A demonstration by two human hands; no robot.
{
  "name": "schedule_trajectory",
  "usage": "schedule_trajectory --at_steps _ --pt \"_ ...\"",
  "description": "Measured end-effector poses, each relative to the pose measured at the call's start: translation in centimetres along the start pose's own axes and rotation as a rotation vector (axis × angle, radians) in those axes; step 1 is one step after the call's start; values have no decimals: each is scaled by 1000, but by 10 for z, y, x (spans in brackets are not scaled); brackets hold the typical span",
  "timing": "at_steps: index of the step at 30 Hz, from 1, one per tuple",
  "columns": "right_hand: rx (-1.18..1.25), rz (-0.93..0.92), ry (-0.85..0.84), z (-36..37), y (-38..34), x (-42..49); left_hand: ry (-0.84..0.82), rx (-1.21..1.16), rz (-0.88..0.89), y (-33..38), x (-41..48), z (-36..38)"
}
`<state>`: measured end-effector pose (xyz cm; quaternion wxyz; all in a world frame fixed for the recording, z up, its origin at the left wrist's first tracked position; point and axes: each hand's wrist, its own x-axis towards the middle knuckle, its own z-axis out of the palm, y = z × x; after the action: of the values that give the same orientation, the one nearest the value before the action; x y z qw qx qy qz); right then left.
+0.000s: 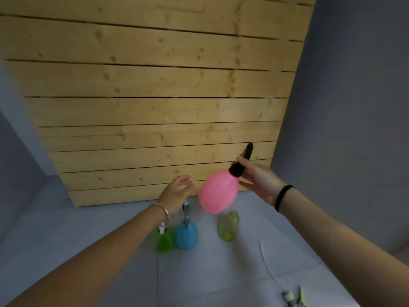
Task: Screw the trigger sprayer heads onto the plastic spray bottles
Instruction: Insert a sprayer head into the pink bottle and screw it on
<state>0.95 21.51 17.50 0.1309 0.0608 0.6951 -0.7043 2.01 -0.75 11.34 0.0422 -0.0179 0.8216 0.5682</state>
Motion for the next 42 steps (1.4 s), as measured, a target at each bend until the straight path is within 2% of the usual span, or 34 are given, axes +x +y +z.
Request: schedule_trajectory --at_steps 5,13,19,28,42 --pt "-213 66 -65 9 60 41 1 99 -147 -55 31 -2" --pt "-313 173 -152 21 134 99 -108 240 -219 -114 78 21" --pt "-324 236 -154 24 176 122 -94 253 -274 -140 98 36" --pt "-330 299 -149 23 214 136 -73 203 -338 -159 100 47" --pt "-348 306 -154 25 223 135 -40 162 -323 -163 99 46"
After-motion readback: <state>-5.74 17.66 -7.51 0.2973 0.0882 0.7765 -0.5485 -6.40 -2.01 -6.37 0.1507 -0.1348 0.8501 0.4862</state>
